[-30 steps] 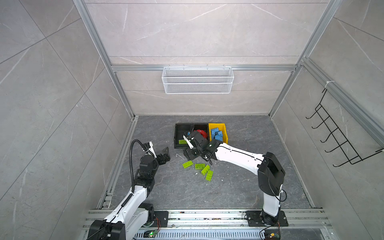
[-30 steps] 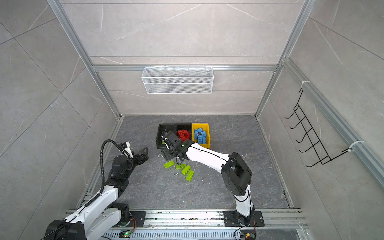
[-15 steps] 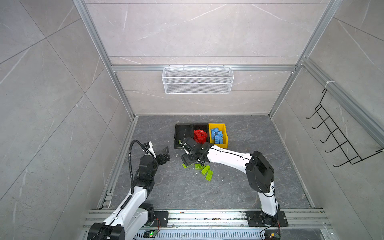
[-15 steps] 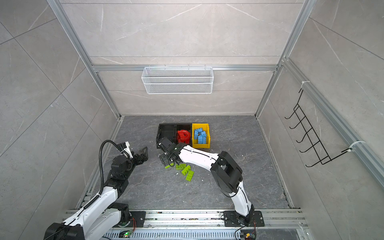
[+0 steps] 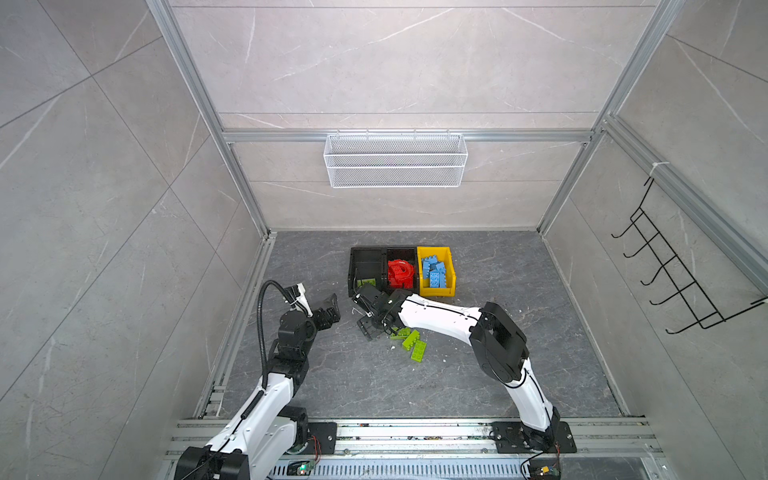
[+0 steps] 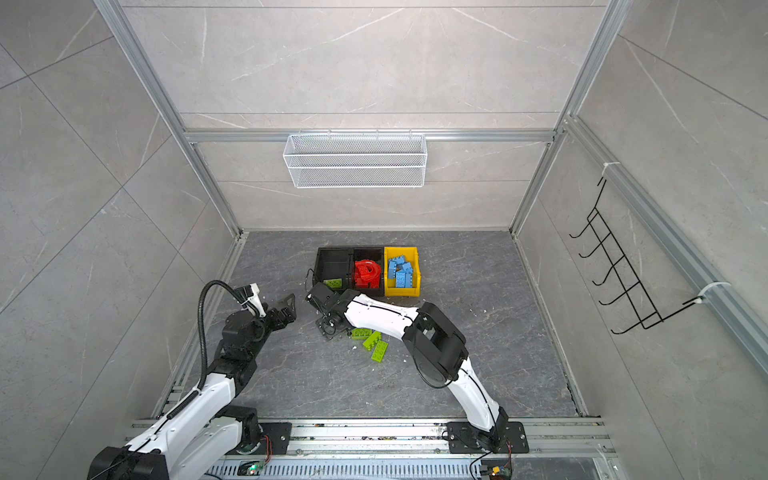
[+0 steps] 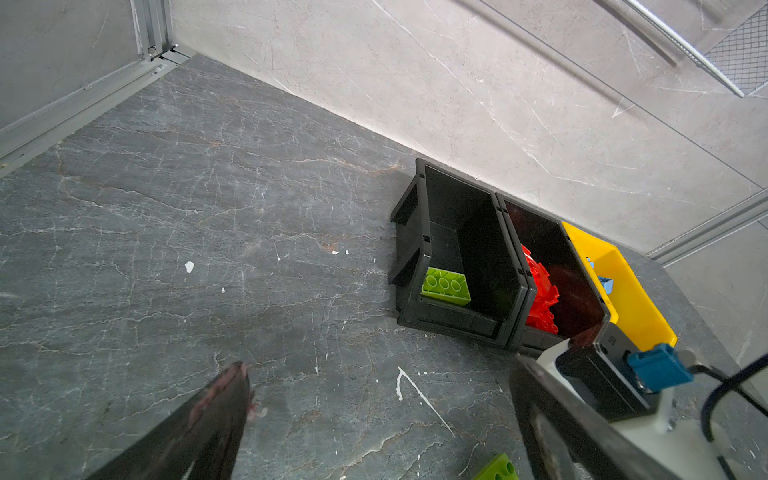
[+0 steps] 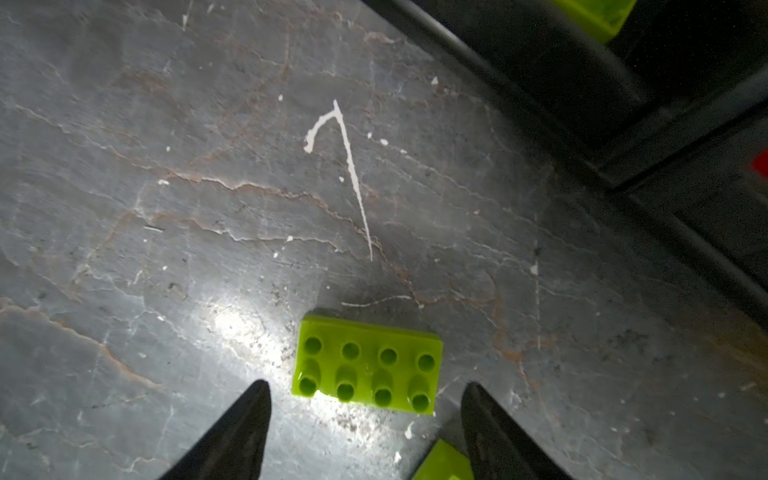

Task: Sort the legos into containers by color
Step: 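Move the right gripper down over the lone lime-green 2x4 brick, then close the right gripper on the lime-green 2x4 brick and lift it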

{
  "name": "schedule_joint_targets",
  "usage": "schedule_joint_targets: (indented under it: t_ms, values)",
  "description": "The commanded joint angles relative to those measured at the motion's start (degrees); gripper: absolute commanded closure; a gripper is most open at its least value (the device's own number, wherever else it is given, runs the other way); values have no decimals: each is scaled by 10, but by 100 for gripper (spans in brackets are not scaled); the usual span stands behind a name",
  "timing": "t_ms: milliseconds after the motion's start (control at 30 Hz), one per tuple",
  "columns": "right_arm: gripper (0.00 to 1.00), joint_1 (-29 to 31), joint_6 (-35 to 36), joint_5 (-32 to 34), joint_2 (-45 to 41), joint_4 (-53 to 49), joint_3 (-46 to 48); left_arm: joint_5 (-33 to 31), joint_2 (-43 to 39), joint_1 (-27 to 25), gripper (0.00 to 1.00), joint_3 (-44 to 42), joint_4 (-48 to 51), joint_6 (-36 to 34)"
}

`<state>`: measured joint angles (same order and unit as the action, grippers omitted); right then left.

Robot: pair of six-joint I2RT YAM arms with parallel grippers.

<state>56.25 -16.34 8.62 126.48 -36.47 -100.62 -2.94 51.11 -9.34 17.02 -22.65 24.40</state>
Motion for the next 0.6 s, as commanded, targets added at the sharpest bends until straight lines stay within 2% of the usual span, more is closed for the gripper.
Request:
schedule_joint_targets:
  t_ms: [0, 567]
  values:
    - [25, 4, -1, 18, 20, -23, -23, -8, -10, 2, 1, 8, -14, -13]
    - [23, 4, -4, 1, 55, -22, -39, -15, -15, 2, 1, 7, -11, -13]
